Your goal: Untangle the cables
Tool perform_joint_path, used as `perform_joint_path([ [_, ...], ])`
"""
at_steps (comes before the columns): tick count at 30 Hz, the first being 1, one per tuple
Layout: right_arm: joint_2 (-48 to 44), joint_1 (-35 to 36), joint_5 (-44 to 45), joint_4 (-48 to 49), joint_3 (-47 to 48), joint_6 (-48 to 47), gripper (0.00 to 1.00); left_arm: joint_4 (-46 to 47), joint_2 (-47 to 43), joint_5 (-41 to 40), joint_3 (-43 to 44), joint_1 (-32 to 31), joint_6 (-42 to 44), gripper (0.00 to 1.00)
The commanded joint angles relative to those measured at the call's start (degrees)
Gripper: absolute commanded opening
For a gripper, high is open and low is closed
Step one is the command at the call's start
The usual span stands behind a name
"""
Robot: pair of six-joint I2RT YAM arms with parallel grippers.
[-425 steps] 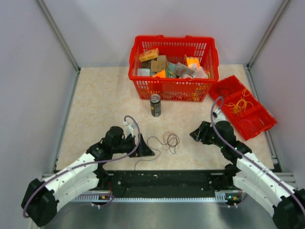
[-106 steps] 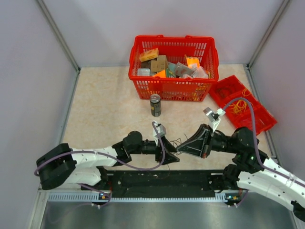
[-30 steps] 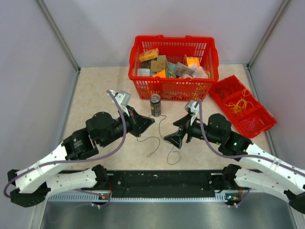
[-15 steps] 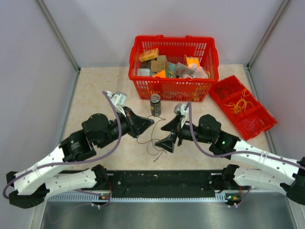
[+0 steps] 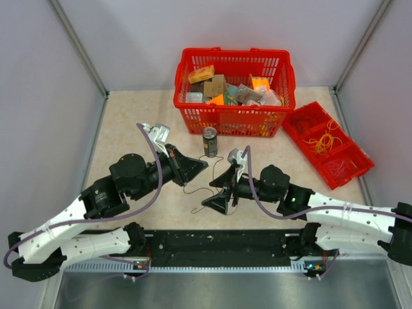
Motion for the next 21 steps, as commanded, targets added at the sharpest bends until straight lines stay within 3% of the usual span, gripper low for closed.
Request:
perform_joint_path([
  [1, 2.61, 4.44, 7.78, 4.62, 1.64, 1.61, 0.84, 3.23, -1.18, -0.49, -0.56, 0.06, -1.83, 0.0],
  [3, 3.57, 6.64, 14.0, 2.08, 3.49, 1.51, 0.71, 2.79, -1.44, -1.28, -0.65, 0.06, -2.79, 0.0],
  [4, 4.19, 7.95, 18.91, 0.33, 4.54, 1.43, 0.7, 2.53, -1.62, -1.89, -0.74, 0.06, -3.49, 0.0],
  [8, 6.3, 14.54, 37.72, -7.49, 9.28, 0.99, 0.69, 1.65, -3.37, -5.58, -2.14, 0.06, -7.53, 0.0],
  [12, 8.32, 20.0, 50.84, -10.93, 12.45, 1.25, 0.71, 2.26, -5.22, -7.79, -4.43, 0.15, -10.97, 0.0],
  [16, 10.78, 21.24, 54.21, -11.91, 14.48, 1.17, 0.69, 2.0, -6.37, -8.76, -5.13, 0.15, -12.9, 0.0],
  [19, 12.36, 22.55, 56.66, -10.94, 15.18, -0.24, 0.55, 2.0, -7.33, -9.28, -5.49, 0.15, -13.61, 0.0],
  [21, 13.24, 22.82, 56.58, -10.68, 15.62, -0.68, 0.52, 1.74, -8.03, -9.72, -5.66, 0.24, -14.13, 0.0],
])
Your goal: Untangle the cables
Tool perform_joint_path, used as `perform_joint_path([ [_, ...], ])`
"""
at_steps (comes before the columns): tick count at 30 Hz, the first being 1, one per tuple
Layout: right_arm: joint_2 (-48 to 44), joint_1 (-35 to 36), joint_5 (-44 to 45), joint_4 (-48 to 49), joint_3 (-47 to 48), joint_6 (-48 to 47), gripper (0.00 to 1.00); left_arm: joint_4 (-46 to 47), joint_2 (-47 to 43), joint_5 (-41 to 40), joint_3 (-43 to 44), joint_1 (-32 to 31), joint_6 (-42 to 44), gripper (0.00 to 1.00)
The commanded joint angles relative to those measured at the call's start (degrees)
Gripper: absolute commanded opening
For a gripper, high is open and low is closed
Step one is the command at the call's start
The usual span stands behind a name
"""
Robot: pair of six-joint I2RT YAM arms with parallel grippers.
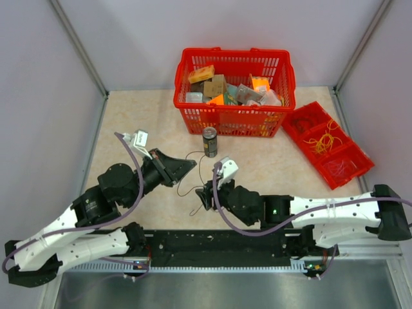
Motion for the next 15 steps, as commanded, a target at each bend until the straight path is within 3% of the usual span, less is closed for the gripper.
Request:
perform_joint_path([
  [1, 1.9, 1.68, 5.55, 0.73, 3.14, -1.56, 0.51, 1.91, -1.87, -1.92, -0.77, 0.13, -2.31, 0.0],
  [6, 2.43, 1.68, 4.05, 5.04, 1.21, -2.09, 0.5, 2.88, -2.49, -1.48, -1.12, 0.21, -2.49, 0.0],
  [13, -0.72, 1.51, 7.21, 8.9, -2.91, 0.64, 0.15, 2.97, -3.19, -1.13, -1.47, 0.13, -2.31, 0.0],
  [15, -2.31, 1.6, 9.14, 9.44, -4.32, 1.69, 0.0, 2.88, -4.24, -0.52, -2.34, 0.21, -1.96, 0.0],
])
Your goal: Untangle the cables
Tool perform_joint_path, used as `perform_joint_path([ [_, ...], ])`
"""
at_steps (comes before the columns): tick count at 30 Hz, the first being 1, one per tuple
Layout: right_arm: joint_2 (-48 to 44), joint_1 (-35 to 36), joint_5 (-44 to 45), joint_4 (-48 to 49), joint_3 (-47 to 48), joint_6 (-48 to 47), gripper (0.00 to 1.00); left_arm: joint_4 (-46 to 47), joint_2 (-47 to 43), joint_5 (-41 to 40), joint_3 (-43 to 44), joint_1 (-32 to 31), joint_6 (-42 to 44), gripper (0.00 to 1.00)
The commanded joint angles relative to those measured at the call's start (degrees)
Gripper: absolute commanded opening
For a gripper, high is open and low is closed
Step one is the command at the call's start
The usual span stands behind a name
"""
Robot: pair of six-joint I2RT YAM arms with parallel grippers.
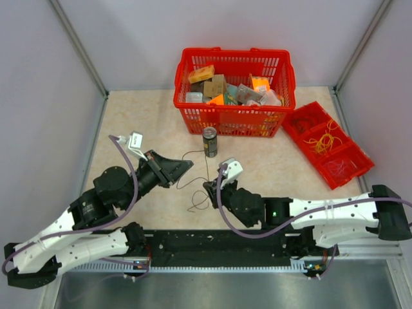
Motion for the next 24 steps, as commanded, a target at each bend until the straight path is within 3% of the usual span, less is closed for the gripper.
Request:
perform_joint_path([
  [1, -4.8, 0.61, 5.25, 4.0, -2.73, 3.07, 0.0, 2.68, -2.37, 0.9, -1.89, 0.08, 0.35, 0.0],
  [6, -10.34, -2.37, 3.6, 3.29, -5.72, 3.0, 0.0, 0.93, -8.16, 1.52, -8.64, 0.17, -1.04, 0.0],
  [12, -18.25, -6.32, -4.38, -0.2, -8.1, -9.13, 0.0, -6.37, -14.32, 1.78, -19.98, 0.17, -6.14, 0.02],
  [14, -20.36, -7.38, -10.26, -3.2, -8.18, -12.81, 0.0, -3.75, -15.81, 5.63, -23.5, 0.08, -4.93, 0.16],
  [16, -21.24, -7.39, -16.15, -8.02, -6.96, -16.94, 0.0, 0.64, -16.35, 11.6, -25.71, 0.08, -1.86, 0.42],
  [18, -20.64, -7.39, -16.97, -15.05, -4.85, -18.19, 0.0, 1.89, -15.65, 14.96, -25.1, 0.08, 1.22, 0.6],
  [22, -21.51, -7.47, -17.85, -23.15, -2.82, -18.37, 0.0, -0.39, -14.24, 16.46, -18.36, 0.0, 10.35, 0.86],
  [23, -22.03, -7.39, -18.2, -24.04, -2.91, -18.02, 0.0, -1.18, -14.15, 16.12, -16.68, 0.17, 12.12, 0.97],
  [24, -22.47, -7.47, -18.99, -25.0, -2.91, -17.76, 0.0, -1.88, -14.15, 15.85, -14.92, 0.08, 13.96, 0.98],
])
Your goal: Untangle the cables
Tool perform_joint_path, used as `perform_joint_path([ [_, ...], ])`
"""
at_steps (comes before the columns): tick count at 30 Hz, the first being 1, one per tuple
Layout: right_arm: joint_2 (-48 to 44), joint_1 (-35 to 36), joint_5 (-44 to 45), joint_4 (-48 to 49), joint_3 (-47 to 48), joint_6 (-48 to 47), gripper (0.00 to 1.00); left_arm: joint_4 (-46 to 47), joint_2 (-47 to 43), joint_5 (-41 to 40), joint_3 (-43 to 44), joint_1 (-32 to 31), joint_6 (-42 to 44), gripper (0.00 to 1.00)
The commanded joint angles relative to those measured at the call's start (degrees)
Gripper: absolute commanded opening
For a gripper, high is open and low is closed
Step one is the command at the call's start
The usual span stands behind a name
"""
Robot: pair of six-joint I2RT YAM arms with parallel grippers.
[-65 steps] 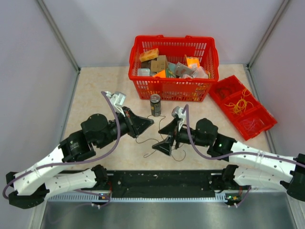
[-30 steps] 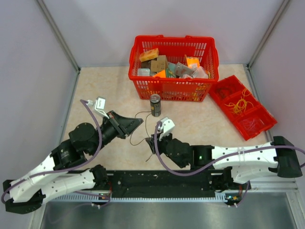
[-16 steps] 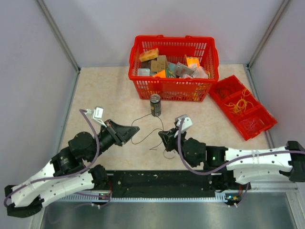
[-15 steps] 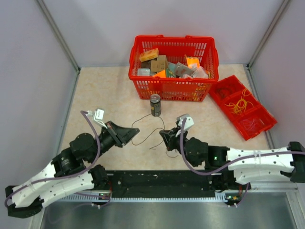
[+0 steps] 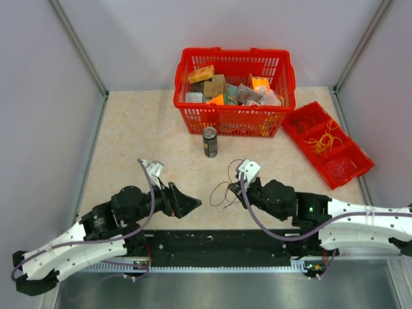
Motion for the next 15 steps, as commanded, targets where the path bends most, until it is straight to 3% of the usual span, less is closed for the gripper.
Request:
perform_joint_path([
  [1, -2.0, -0.09, -4.74, -9.23, 3.15, -1.86, 0.0, 1.89, 0.1, 2.43, 10.03, 0.08, 11.92, 0.98],
  [6, -1.91, -0.09, -8.25, -13.02, 4.29, -0.99, 0.0, 5.48, 0.54, 1.72, 14.35, 0.08, 17.9, 0.96],
  [10, -2.0, -0.17, -12.13, -11.62, 5.43, 0.59, 0.0, 9.62, 6.14, 1.63, 15.58, 0.08, 18.7, 0.96],
  [13, -3.22, -0.17, -7.67, -10.03, 6.13, 6.11, 0.0, 12.42, 10.37, 2.95, 15.15, 0.0, 17.57, 0.84],
  [15, -3.58, -0.17, 0.14, -12.65, 7.36, 10.77, 0.0, 15.58, 11.44, 2.87, 12.96, 0.17, 16.08, 0.79],
])
